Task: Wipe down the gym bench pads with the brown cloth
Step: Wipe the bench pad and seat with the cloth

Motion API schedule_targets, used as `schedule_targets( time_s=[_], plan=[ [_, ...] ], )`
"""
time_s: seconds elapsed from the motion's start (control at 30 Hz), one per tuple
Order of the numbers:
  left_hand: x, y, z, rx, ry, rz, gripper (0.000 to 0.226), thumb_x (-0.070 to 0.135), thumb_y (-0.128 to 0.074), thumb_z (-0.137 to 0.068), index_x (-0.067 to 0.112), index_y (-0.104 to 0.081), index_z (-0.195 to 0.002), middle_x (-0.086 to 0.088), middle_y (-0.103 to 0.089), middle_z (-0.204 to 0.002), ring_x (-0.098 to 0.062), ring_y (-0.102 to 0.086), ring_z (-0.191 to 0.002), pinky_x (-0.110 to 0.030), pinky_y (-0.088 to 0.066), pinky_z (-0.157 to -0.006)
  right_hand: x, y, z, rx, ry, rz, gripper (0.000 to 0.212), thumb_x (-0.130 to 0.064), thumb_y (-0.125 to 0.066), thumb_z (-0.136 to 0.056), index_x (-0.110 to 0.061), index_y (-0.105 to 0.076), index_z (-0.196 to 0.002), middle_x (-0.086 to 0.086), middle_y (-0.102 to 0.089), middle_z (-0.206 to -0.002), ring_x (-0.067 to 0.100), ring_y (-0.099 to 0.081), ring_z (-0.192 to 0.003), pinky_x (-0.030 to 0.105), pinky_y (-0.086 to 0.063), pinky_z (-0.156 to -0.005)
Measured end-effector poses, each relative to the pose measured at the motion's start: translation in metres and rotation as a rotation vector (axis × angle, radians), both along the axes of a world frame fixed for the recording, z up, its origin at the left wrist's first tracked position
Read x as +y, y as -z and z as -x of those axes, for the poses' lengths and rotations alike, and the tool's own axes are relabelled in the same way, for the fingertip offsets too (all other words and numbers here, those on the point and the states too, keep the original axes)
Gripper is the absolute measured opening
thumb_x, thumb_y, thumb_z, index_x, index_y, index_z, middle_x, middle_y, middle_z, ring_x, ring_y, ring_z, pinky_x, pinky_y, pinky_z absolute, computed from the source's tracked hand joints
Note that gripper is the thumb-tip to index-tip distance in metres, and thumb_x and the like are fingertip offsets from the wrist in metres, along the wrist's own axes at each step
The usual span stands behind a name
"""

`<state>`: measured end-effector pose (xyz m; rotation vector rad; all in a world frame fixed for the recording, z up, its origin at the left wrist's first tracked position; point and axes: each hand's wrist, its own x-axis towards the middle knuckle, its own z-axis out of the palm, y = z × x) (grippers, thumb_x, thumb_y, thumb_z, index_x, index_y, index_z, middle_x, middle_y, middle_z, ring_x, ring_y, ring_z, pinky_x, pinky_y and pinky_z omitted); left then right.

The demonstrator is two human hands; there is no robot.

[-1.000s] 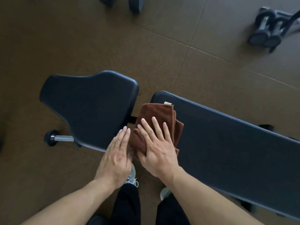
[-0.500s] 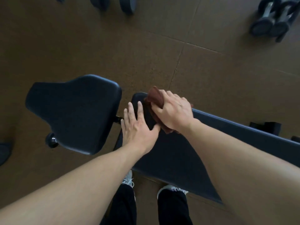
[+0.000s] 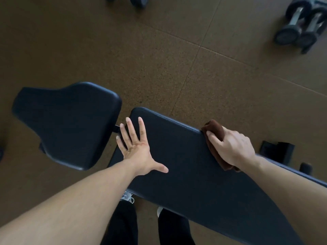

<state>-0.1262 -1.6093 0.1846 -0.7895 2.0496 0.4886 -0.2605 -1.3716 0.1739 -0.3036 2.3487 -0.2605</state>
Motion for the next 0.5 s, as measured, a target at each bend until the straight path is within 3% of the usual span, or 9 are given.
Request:
schedule_targets(
  time_s=[0.1,0.23,0.37,0.5],
  plan=[
    [0.000,-0.002,0.000,0.013,-0.007,-0.023,0.179,0.072,-0.090,-0.041,0.026,0.061,-0.127,-0.012,0.069,-0.131,-0.036,0.057,-0.128,-0.060,0.020,-0.117,-0.047,0.005,0.012,-0.097,-0.114,0.067,0.036,-0.060,-0.034,-0.103,-0.045,-0.051,-0.131,-0.005,-0.061,-0.094,0.023,-0.057,-0.078,0.036,-0.042,-0.073],
    [0.000,-0.003,0.000,0.035,-0.035,-0.047,0.179,0.071,-0.091,-0.040,0.028,0.060,-0.127,-0.009,0.070,-0.130,-0.033,0.059,-0.127,-0.059,0.021,-0.117,-0.135,0.023,0.026,-0.288,-0.158,0.244,0.020,-0.054,-0.037,-0.104,-0.042,-0.049,-0.116,-0.001,-0.065,-0.101,0.018,-0.061,-0.082,0.034,-0.043,-0.070],
    [-0.001,-0.001,-0.003,0.064,-0.039,-0.070,0.178,0.070,-0.090,-0.042,0.029,0.058,-0.130,-0.007,0.070,-0.129,-0.031,0.061,-0.126,-0.059,0.020,-0.117,-0.198,0.032,0.029,-0.439,-0.072,0.381,0.032,-0.049,-0.041,-0.104,-0.025,-0.060,-0.111,0.004,-0.067,-0.106,0.021,-0.063,-0.088,0.034,-0.043,-0.078],
    [-0.001,0.001,-0.006,0.092,-0.030,-0.068,0.177,0.068,-0.091,-0.042,0.030,0.056,-0.133,-0.005,0.070,-0.131,-0.030,0.061,-0.125,-0.059,0.022,-0.117,-0.197,0.031,0.031,-0.467,-0.039,0.395,0.037,-0.049,-0.043,-0.104,-0.022,-0.065,-0.115,-0.001,-0.068,-0.096,0.017,-0.064,-0.084,0.032,-0.045,-0.069]
  ],
)
